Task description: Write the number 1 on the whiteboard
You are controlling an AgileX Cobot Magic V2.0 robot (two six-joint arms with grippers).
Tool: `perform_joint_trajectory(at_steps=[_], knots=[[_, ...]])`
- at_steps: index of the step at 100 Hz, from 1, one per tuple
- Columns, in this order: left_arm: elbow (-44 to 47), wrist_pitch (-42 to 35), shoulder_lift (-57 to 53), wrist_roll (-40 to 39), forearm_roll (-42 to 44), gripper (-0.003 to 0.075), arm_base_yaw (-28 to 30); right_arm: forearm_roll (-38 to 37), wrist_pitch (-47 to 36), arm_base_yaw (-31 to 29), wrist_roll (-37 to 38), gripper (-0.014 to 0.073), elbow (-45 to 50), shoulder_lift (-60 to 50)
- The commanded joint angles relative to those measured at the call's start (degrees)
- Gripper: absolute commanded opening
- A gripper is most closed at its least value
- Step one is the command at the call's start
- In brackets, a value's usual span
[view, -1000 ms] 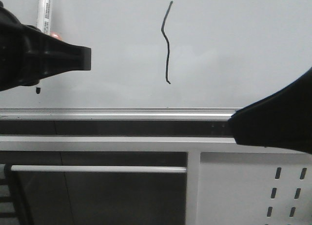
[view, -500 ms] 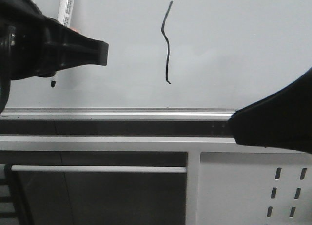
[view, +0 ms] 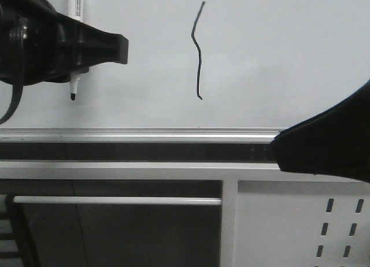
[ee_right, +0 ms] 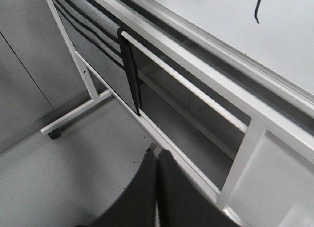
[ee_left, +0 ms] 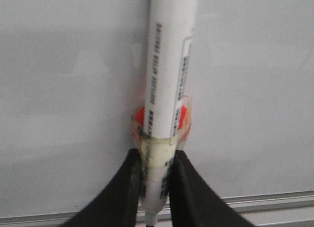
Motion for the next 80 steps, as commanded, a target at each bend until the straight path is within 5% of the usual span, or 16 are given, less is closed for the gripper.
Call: perform_joint_trajectory(at_steps=[1,80], knots=[[-1.8,1.6,-1.2,-0.5,3.8,-0.0004,1.1,-0.5,-0.2,0.0,-0.1,-0.0071,-1.5,-0.6],[-2.8,-3.0,-1.2,-0.5,3.8,-0.0004,4.3,-0.5,-0.2,0.0,-0.1,-0.0071,-1.5,-0.6]])
